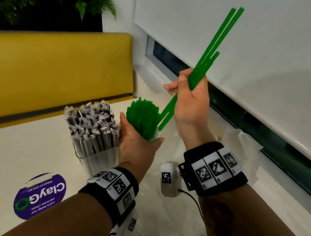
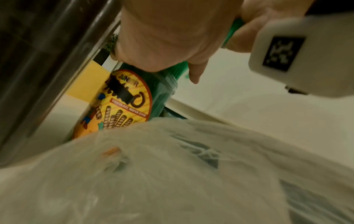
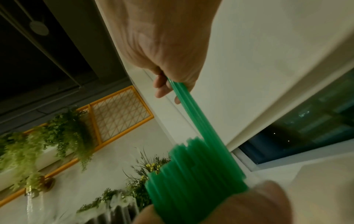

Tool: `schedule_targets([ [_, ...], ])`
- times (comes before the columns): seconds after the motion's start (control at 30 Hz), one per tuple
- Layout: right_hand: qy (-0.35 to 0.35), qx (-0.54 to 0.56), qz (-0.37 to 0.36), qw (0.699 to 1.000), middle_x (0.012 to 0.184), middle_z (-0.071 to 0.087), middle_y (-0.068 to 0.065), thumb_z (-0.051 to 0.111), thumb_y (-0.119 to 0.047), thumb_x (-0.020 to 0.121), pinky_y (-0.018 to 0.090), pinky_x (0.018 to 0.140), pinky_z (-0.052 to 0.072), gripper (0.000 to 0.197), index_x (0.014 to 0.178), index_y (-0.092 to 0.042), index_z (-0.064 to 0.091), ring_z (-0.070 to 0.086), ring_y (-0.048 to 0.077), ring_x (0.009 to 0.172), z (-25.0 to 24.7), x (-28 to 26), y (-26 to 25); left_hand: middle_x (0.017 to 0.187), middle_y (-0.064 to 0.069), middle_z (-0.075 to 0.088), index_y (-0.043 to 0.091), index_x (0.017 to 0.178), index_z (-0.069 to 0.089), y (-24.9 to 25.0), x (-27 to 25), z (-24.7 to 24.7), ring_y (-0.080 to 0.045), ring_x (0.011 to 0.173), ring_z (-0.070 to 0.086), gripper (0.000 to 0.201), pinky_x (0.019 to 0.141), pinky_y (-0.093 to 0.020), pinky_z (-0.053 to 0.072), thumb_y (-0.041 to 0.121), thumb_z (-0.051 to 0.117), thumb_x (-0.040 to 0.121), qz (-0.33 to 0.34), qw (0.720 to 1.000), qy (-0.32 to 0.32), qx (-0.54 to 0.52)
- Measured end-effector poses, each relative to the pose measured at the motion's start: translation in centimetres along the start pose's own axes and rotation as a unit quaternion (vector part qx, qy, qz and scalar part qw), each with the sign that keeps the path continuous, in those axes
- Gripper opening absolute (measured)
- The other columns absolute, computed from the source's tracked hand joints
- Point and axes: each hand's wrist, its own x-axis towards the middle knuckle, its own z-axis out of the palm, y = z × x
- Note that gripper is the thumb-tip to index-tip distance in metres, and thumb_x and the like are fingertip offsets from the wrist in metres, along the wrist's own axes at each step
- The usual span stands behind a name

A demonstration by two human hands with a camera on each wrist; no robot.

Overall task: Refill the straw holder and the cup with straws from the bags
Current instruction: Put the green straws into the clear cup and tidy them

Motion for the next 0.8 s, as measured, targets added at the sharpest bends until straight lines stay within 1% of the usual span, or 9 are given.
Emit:
schedule_targets([
  [0.17,0.091,0.023,0.035,0.995,0.067,0.054,0.001,0.045,-0.015,0.101,0.037,0.083,0.059,0.012,0.092,-0.019,0.052,0.06,0.016,0.068,0.0,0.2,0.0,0.15,-0.003,0.038,0.033,0.154,0.003,-0.6,0.5,0.3,-0.025,0.139,0.035,0.127,0.116,-0.046,0.034,0.039,0.09,0.062,0.021,0.999,-0.015,0.034],
  [0.3,0.18,-0.021,0.042,0.983,0.06,0.052,-0.009,0.044,-0.022,0.103,0.035,0.075,0.058,0.012,0.092,-0.022,0.05,0.059,0.013,0.062,-0.5,-0.4,1.8,0.145,0.003,0.036,0.03,0.148,0.023,-0.9,1.0,0.6,-0.02,0.133,0.042,0.112,0.111,-0.033,0.037,0.034,0.092,0.059,0.039,0.999,-0.005,-0.008],
  [0.37,0.211,-0.032,0.041,0.976,0.055,0.052,-0.012,0.042,-0.026,0.103,0.043,0.072,0.056,0.015,0.089,-0.023,0.047,0.056,0.012,0.058,-0.7,-1.0,2.8,0.147,0.004,0.033,0.031,0.149,0.021,-1.0,1.2,0.7,-0.019,0.135,0.039,0.117,0.111,-0.031,0.034,0.033,0.093,0.057,0.049,0.999,-0.01,-0.005],
  [0.47,0.236,-0.024,0.071,0.969,0.051,0.051,-0.016,0.039,-0.027,0.102,0.051,0.071,0.053,0.016,0.087,-0.024,0.044,0.051,0.014,0.055,-0.8,-1.4,4.2,0.151,0.002,0.035,0.041,0.149,0.008,-1.3,1.2,0.6,-0.021,0.141,0.033,0.13,0.118,-0.043,0.032,0.041,0.094,0.052,0.058,0.998,-0.027,0.003],
  [0.57,0.222,-0.048,0.087,0.97,0.053,0.053,-0.014,0.037,-0.027,0.102,0.045,0.07,0.053,0.016,0.087,-0.025,0.044,0.051,0.014,0.056,-0.5,-2.1,5.5,0.146,-0.003,0.042,0.044,0.148,0.008,-1.3,1.2,0.7,-0.024,0.136,0.04,0.124,0.113,-0.048,0.038,0.045,0.091,0.056,0.047,0.999,-0.023,0.003],
  [0.67,0.155,-0.11,0.08,0.978,0.068,0.054,-0.005,0.036,-0.024,0.104,0.014,0.064,0.045,0.014,0.094,-0.018,0.045,0.052,0.002,0.059,0.1,-3.7,6.5,0.142,-0.006,0.044,0.042,0.149,0.009,-1.2,1.3,0.8,-0.027,0.133,0.043,0.121,0.112,-0.049,0.04,0.044,0.088,0.058,0.044,0.999,-0.019,0.005],
  [0.7,0.127,-0.124,0.076,0.981,0.075,0.055,0.0,0.037,-0.022,0.105,0.009,0.063,0.041,0.014,0.096,-0.016,0.045,0.053,-0.001,0.063,0.2,-4.2,6.8,0.142,-0.006,0.044,0.042,0.149,0.009,-1.3,1.4,0.8,-0.027,0.133,0.043,0.119,0.111,-0.05,0.04,0.043,0.087,0.059,0.046,0.999,-0.014,0.005],
  [0.73,0.099,-0.137,0.075,0.983,0.082,0.056,0.004,0.038,-0.022,0.105,0.009,0.066,0.04,0.013,0.097,-0.015,0.045,0.054,0.0,0.071,0.2,-4.6,7.0,0.142,-0.007,0.044,0.043,0.149,0.008,-1.4,1.4,0.9,-0.028,0.133,0.043,0.117,0.111,-0.051,0.04,0.041,0.086,0.061,0.051,0.999,-0.009,0.005],
  [0.8,0.047,-0.173,0.083,0.98,0.096,0.053,0.01,0.042,-0.023,0.104,0.022,0.078,0.042,0.011,0.097,-0.016,0.046,0.054,0.016,0.088,0.1,-4.8,7.0,0.142,-0.008,0.044,0.04,0.15,0.008,-1.4,1.4,0.9,-0.029,0.134,0.043,0.115,0.11,-0.051,0.04,0.037,0.085,0.064,0.059,0.998,-0.007,0.009],
])
